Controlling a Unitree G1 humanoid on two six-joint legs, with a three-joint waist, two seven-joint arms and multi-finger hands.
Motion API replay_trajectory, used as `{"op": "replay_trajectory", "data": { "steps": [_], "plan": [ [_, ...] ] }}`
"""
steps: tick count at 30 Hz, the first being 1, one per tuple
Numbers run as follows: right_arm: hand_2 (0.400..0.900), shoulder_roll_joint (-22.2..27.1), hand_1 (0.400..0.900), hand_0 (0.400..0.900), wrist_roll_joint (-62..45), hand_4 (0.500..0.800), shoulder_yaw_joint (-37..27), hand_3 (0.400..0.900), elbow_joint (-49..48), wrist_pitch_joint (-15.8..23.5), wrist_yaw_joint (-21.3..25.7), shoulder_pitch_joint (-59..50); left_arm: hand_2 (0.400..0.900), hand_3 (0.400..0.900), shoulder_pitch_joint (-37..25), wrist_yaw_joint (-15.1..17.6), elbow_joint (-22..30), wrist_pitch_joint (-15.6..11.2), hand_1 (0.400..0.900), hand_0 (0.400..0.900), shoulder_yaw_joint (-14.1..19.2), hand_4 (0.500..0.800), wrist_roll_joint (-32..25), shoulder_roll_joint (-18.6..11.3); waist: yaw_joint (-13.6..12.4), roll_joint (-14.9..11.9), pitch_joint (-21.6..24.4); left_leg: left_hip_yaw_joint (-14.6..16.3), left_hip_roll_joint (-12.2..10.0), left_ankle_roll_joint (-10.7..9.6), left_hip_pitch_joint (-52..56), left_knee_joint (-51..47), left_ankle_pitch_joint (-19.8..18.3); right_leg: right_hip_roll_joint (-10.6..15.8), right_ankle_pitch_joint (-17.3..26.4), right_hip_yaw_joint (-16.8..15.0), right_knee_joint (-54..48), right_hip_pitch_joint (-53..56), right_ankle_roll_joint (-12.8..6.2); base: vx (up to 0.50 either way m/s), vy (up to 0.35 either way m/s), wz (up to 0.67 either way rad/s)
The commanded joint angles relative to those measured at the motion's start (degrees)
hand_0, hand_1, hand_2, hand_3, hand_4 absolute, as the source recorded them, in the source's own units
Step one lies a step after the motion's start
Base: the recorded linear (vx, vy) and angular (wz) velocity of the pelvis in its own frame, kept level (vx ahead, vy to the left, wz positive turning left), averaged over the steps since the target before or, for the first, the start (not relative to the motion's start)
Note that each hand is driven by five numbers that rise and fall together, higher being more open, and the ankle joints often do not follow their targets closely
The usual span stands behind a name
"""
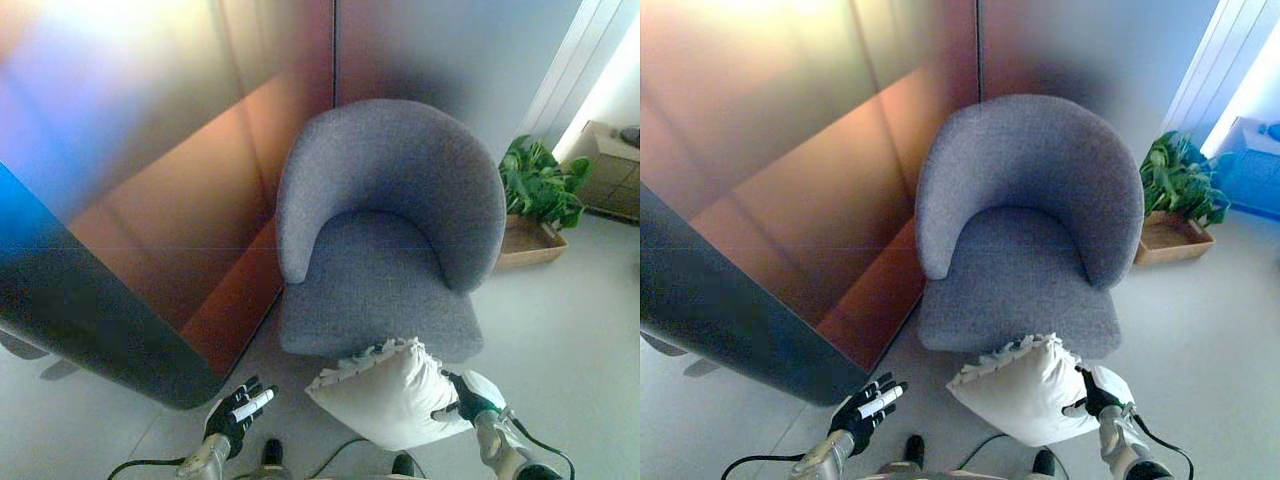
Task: Pick up the pillow and put it on the sofa.
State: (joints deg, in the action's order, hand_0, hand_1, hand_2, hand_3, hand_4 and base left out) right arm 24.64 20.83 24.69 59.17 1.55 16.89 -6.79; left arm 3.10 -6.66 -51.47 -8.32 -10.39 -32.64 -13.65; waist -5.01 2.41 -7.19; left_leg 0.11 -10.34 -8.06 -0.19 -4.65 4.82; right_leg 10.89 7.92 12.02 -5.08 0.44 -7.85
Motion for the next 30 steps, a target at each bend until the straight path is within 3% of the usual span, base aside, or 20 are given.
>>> {"op": "replay_trajectory", "data": {
  "steps": [1,13,25,30],
  "plan": [
    [0.900,2.7,0.900,0.900,-3.5,0.800,0.9,0.900,2.0,0.7,2.7,-12.1,0.900,0.900,-10.1,0.2,1.5,-5.6,0.900,0.900,-3.0,0.800,-3.2,-3.1,-1.6,-2.1,-4.6,-1.3,1.1,2.7,-2.1,2.0,-1.8,7.0,-1.8,-3.2,5.0,-3.2,-3.82,-0.22,0.021,-0.01],
    [0.900,4.6,0.900,0.900,-10.5,0.800,4.8,0.900,6.2,-2.9,4.8,-33.0,0.900,0.900,-22.2,3.4,1.3,-9.8,0.900,0.900,-8.5,0.800,-11.6,-2.5,-0.9,0.5,-16.6,-3.1,2.2,3.0,-13.7,7.6,-1.0,6.7,-1.1,-6.4,9.8,-14.2,-2.48,-0.18,0.021,-0.06],
    [0.900,6.2,0.900,0.900,-12.5,0.800,6.4,0.900,9.3,-6.9,2.9,-44.3,0.900,0.900,-27.5,6.7,4.2,-11.6,0.900,0.900,-10.5,0.800,-13.4,-3.2,-1.6,1.0,-22.6,-4.0,3.0,3.2,-20.6,9.9,0.4,6.4,0.4,-6.4,11.6,-20.6,-2.41,-0.11,0.001,-0.03],
    [0.900,6.7,0.900,0.900,-11.2,0.800,7.6,0.900,10.2,-9.2,2.3,-47.3,0.900,0.900,-28.8,7.5,5.8,-12.0,0.900,0.900,-11.3,0.800,-13.5,-4.1,-2.0,0.8,-22.6,-4.1,3.2,3.3,-23.6,10.3,0.8,6.0,0.8,-6.0,11.9,-23.3,-2.53,-0.06,-0.021,-0.01]
  ]
}}
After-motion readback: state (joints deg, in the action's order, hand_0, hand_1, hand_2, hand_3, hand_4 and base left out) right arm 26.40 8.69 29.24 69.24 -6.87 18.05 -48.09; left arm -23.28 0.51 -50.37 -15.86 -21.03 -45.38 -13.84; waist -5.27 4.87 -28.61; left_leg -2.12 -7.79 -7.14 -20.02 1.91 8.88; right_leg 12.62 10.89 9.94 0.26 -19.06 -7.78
